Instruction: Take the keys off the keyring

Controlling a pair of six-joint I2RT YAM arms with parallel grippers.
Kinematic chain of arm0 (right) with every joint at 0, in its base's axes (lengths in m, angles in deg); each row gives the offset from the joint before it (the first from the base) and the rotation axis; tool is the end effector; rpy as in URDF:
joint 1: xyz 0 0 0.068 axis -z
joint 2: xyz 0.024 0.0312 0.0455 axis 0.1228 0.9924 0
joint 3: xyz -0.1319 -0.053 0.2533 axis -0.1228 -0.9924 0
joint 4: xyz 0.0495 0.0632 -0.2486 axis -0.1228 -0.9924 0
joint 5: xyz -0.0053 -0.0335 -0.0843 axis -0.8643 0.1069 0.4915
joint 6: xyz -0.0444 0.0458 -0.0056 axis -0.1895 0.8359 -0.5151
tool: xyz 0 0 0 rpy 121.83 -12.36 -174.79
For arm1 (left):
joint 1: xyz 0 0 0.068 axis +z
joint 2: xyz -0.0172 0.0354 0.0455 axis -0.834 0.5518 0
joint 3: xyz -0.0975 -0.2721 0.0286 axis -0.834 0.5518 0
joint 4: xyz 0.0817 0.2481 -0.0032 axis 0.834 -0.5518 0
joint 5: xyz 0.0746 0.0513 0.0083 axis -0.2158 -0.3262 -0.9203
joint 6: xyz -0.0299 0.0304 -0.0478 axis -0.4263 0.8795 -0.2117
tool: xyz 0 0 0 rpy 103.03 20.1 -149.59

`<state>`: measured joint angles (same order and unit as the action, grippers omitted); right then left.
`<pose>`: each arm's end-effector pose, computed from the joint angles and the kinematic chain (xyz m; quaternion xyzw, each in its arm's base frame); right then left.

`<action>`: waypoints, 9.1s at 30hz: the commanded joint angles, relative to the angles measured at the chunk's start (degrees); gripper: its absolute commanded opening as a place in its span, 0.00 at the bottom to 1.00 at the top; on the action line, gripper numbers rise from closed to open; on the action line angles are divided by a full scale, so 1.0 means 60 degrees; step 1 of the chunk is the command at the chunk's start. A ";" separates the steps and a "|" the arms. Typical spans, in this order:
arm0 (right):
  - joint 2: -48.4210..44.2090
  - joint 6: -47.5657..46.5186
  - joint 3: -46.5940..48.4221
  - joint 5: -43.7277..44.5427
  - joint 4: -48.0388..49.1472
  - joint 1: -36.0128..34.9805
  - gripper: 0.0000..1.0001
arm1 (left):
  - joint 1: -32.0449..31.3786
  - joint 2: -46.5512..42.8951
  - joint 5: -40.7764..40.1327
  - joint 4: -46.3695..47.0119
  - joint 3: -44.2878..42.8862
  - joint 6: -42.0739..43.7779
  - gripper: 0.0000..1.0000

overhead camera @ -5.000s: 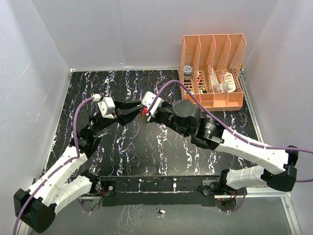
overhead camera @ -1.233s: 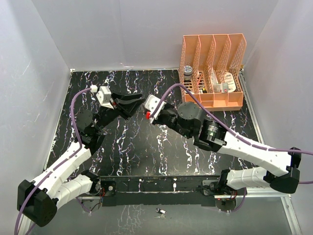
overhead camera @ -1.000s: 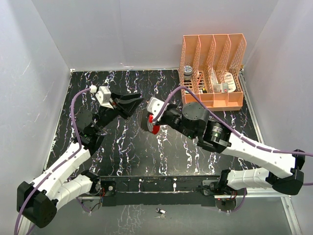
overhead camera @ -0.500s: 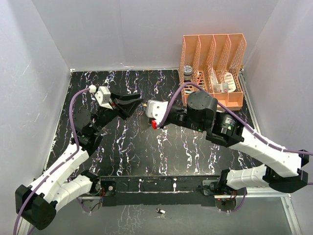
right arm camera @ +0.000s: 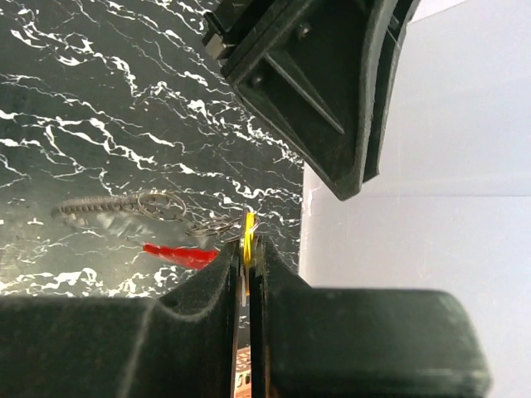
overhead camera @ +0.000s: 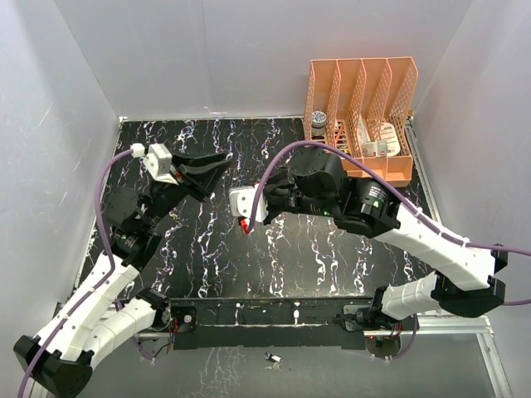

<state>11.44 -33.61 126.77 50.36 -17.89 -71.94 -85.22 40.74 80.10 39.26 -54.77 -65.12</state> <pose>0.1118 0.2455 0.4839 -0.7224 0.4062 0.0766 0.5542 0.1439 -0.1009 0.4367 0.2275 0.4648 -0.4105 0.7508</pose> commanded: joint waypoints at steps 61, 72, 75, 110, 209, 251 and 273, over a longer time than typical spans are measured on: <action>0.0257 -0.1079 0.0793 0.0251 0.0018 -0.0041 0.00 | 0.0028 -0.2572 0.0665 0.0804 0.1996 -0.0303 0.30; 0.0098 -0.1022 0.0745 0.0198 0.0096 -0.0041 0.00 | 0.0025 -0.2121 0.1061 0.1554 0.1927 -0.0491 0.30; 0.0044 -0.1022 0.0767 0.0135 0.0092 -0.0041 0.00 | 0.0024 -0.1893 0.1064 0.1795 0.1958 -0.0470 0.29; 0.0094 -0.0994 0.0621 0.0276 0.0295 -0.0041 0.00 | 0.0024 -0.0764 0.2278 0.3633 0.2173 -0.1891 0.25; -0.0959 -0.1478 -0.1253 0.1306 0.3022 -0.0041 0.00 | -0.0048 0.0644 0.0935 0.5041 0.2082 -0.3068 0.00; -0.0901 -0.1445 -0.1400 0.1793 0.3194 -0.0050 0.00 | -0.0048 0.0479 0.1364 0.3541 0.0939 -0.2242 0.29; -0.0910 -0.1420 -0.1401 0.1629 0.3212 -0.0041 0.00 | -0.0049 0.1222 0.2101 0.4534 0.0909 -0.2746 0.29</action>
<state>8.07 -41.55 117.90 60.70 -3.94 -71.94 -85.61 47.43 91.37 62.10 -47.49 -80.29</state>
